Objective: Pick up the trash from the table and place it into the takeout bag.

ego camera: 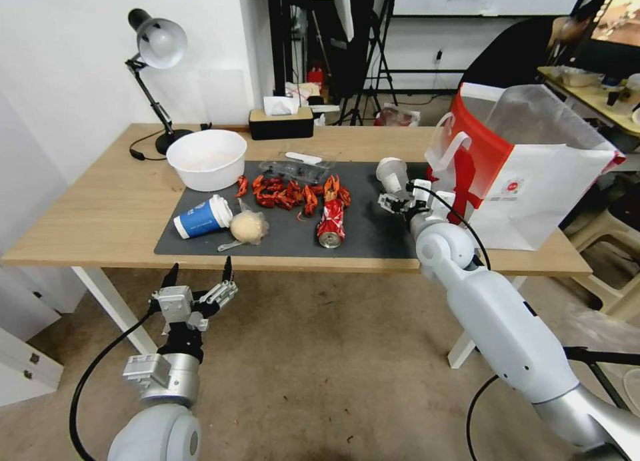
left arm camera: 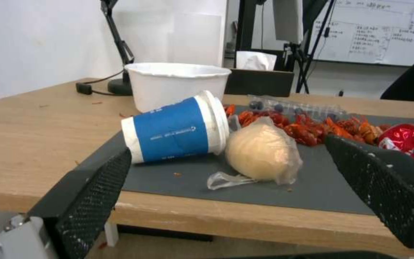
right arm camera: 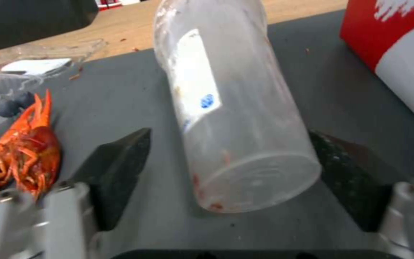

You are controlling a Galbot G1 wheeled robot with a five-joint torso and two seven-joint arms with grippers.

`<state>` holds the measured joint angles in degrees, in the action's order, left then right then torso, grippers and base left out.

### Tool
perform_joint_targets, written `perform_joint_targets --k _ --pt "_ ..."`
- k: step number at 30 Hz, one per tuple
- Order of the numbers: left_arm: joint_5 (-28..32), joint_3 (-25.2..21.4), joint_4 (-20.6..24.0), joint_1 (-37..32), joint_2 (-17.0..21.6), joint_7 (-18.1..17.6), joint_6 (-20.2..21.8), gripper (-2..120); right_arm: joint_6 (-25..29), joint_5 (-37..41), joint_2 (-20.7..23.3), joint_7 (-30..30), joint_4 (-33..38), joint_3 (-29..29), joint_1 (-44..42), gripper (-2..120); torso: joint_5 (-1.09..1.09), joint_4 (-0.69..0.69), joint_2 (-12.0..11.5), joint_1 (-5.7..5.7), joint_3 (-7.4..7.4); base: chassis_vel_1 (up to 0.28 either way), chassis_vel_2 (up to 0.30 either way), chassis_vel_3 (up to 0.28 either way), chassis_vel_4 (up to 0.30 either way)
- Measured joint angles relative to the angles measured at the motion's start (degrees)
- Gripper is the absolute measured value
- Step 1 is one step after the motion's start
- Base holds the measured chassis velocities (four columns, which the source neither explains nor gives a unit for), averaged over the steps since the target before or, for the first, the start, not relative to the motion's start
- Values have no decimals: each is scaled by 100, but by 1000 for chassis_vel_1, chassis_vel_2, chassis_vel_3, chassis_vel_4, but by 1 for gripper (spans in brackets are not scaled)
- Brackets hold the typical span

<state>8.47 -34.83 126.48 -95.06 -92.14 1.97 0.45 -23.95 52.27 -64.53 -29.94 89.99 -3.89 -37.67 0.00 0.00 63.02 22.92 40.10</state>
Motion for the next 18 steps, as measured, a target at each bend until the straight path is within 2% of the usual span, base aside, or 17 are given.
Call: perform_joint_targets --k 2,4,8,15,18 --pt "-1 1 -2 0 0 0 -1 100 -3 1 0 -3 -6 -9 -2 75 0 0 0 0 0 0 0 0 0" --pt "-5 8 -15 -1 0 -1 -7 100 -49 19 -3 -46 -31 -42 -13 61 0 0 0 0 0 0 0 0 0" --pt "-6 9 -21 -1 0 -1 -14 100 -55 37 -9 -63 -33 -64 -37 52 -1 0 1 0 0 0 0 0 0" --pt "-8 10 -37 -2 0 -2 -30 100 -17 49 -23 -75 53 -69 -89 52 0 0 1 0 0 0 0 0 0" --pt "-9 5 -42 -4 0 -7 -42 100 654 88 7 400 298 -105 -162 52 0 2 1 0 0 0 0 0 0"
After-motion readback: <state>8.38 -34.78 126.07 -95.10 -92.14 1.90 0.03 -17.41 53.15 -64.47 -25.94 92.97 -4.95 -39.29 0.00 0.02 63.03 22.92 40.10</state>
